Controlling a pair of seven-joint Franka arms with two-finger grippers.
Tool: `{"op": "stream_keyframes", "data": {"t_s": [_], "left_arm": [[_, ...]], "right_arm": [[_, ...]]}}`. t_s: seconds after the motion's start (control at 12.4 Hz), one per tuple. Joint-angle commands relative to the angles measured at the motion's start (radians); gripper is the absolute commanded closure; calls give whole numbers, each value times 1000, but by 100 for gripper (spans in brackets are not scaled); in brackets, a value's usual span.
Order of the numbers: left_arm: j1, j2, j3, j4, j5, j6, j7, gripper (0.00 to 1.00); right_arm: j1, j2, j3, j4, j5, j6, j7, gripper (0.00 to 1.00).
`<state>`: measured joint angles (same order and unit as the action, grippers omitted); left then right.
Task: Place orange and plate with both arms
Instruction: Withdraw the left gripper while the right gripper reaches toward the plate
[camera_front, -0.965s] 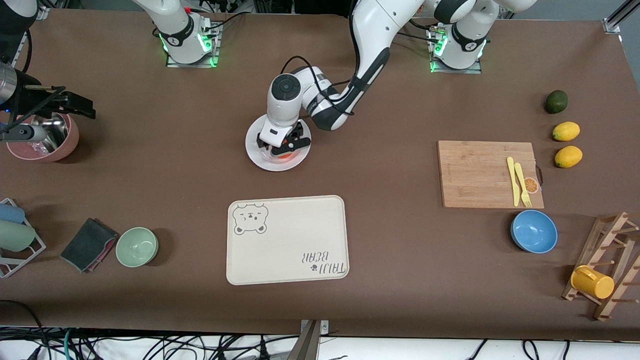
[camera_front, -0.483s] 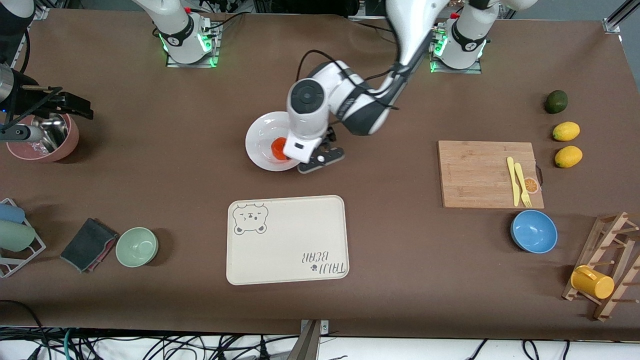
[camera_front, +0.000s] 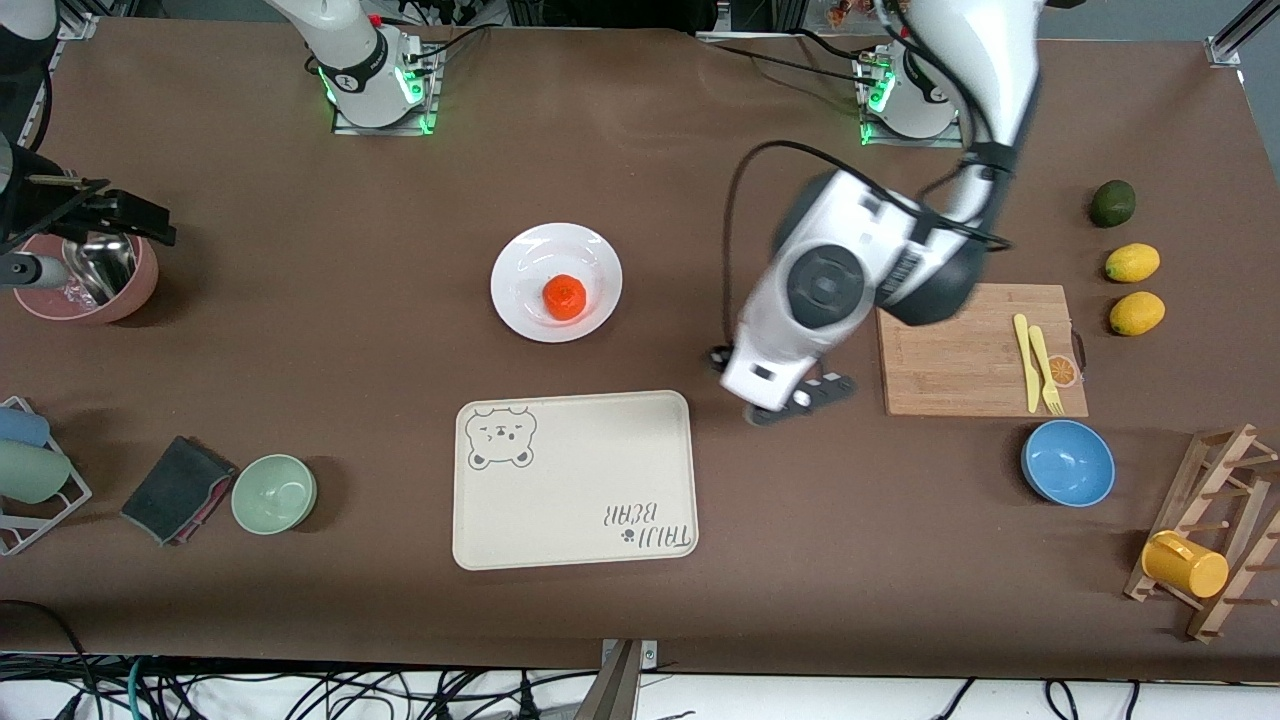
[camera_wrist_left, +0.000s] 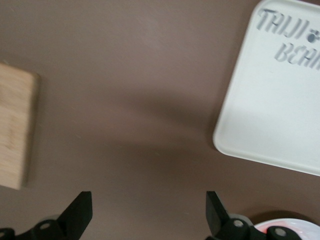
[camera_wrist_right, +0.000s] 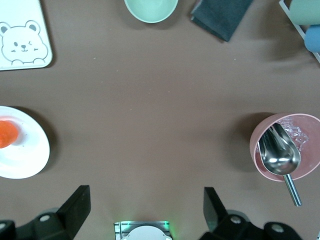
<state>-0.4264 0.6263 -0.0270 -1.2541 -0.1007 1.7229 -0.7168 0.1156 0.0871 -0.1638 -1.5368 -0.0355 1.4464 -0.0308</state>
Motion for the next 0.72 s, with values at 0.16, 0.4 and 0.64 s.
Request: {"op": "stream_keyframes", "data": {"t_s": [0.16, 0.4, 0.64], "left_arm": [[234, -43, -13, -37, 7, -80, 464, 0], [375, -83, -10, -38, 12, -153, 669, 0], [472, -172, -8, -68, 47, -187, 876, 0]], "right_arm": [[-22, 89, 4, 11, 17, 9, 11, 0], [-24, 122, 4, -8, 19, 40, 3, 0], [-19, 115, 24, -43, 25, 45, -6, 0]]}}
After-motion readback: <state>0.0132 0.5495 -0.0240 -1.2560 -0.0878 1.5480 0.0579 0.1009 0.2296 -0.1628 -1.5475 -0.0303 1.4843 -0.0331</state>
